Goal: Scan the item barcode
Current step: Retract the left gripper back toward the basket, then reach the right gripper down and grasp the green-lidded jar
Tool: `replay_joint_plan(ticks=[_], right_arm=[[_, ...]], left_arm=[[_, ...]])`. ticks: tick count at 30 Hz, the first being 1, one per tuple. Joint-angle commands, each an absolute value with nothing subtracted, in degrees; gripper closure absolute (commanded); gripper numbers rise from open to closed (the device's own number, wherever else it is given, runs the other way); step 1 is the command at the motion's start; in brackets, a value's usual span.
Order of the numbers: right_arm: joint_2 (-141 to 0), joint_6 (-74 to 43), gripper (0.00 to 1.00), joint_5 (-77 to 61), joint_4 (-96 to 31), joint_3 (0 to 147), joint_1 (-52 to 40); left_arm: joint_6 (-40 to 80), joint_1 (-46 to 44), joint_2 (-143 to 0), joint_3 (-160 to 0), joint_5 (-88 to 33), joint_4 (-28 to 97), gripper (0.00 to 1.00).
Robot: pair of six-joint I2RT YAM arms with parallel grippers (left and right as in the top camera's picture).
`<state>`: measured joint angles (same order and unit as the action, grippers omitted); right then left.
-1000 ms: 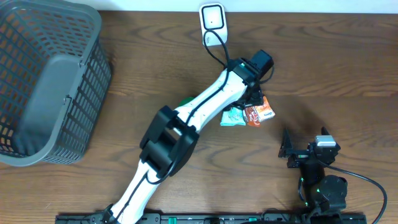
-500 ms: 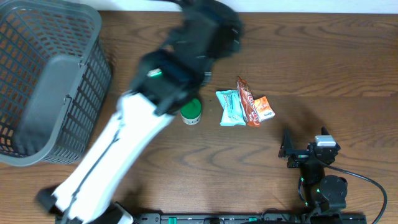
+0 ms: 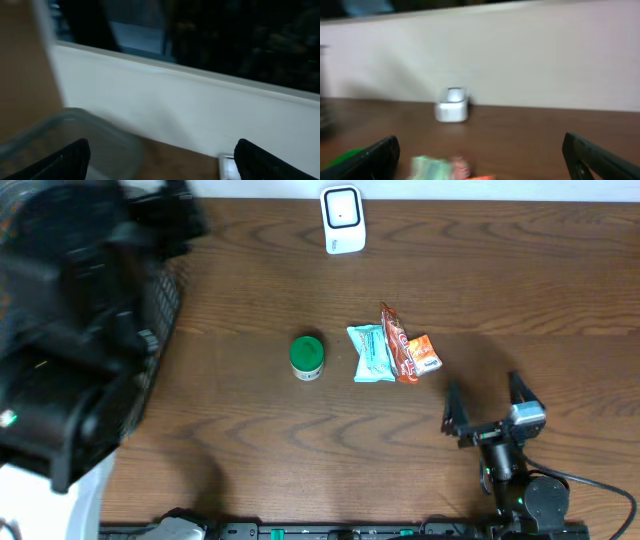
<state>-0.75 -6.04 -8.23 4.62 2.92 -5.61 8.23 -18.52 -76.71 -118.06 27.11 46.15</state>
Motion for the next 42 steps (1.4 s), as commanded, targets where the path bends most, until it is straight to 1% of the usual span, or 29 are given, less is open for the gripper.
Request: replay_joint_plan(ticks=[1, 5, 9, 12, 15, 18, 20, 22, 25, 27, 29, 30, 32, 34, 37, 42], right_arm=[[-3.4, -13.2, 0.01, -18.3, -1.7, 5.7, -6.1], [-10.5, -9.8, 0.01, -18.0, -12.7, 12.2, -6.1], [-23.1, -6.8, 0.01, -17.9, -17.2, 22.7, -6.9], [-34.7, -6.1, 0.01, -16.0, -19.3, 31.8, -9.7], [-47.0, -6.3, 0.01, -11.1, -25.0, 41.6, -14.7], [-60.0, -10.4, 0.01, -3.7, -33.7, 52.8, -21.7], [-69.1, -13.4, 0.01, -1.6, -42.5, 62.5, -25.8], [-76.4, -13.5, 0.01, -3.0, -51.5, 71.7, -28.3], [-84.9, -13.5, 0.01, -10.8, -62.6, 83.7, -30.5], [-89.0, -13.5, 0.01, -21.5, -64.1, 88.9, -31.3], [-91.2, -12.8, 0.01, -27.7, -63.9, 90.3, -32.2], [-92.2, -12.2, 0.01, -27.2, -63.1, 90.2, -32.8], [-93.8, -16.8, 0.01, -27.6, -57.8, 90.0, -33.1], [-95.2, -21.9, 0.01, -27.5, -55.5, 90.3, -33.1], [-97.3, -31.9, 0.01, -21.4, -57.9, 91.9, -33.1], [-101.6, -40.8, 0.01, -12.9, -63.3, 96.3, -34.3]], left_arm=[[3.9, -13.4, -74.4, -116.5, 27.7, 46.6, 0.08], [3.9, -10.2, -70.7, -111.2, 27.7, 44.6, 0.08], [3.9, -9.3, -66.1, -103.8, 27.7, 40.4, 0.08], [3.9, -9.3, -62.2, -97.8, 27.7, 36.6, 0.08], [3.8, -9.3, -58.2, -92.5, 27.7, 32.9, 0.08], [2.2, -9.3, -54.3, -89.0, 27.7, 30.0, 0.08], [0.4, -9.3, -51.9, -87.9, 27.7, 29.1, 0.08], [-0.4, -9.2, -50.0, -87.8, 27.7, 28.8, 0.08], [-0.4, -8.6, -47.1, -87.8, 27.7, 28.8, 0.08], [-0.4, -8.1, -45.7, -87.8, 27.7, 28.8, 0.08], [-0.4, -7.7, -44.6, -87.8, 27.7, 28.8, 0.08], [-0.4, -7.6, -44.1, -87.8, 27.7, 28.8, 0.08], [-0.4, -7.6, -43.5, -87.7, 27.7, 28.8, 0.08], [-0.4, -7.6, -43.0, -87.8, 27.7, 28.8, 0.08], [-0.4, -7.6, -42.2, -87.7, 27.7, 28.8, 0.08], [-0.4, -7.6, -39.7, -87.7, 27.5, 29.5, 0.08]])
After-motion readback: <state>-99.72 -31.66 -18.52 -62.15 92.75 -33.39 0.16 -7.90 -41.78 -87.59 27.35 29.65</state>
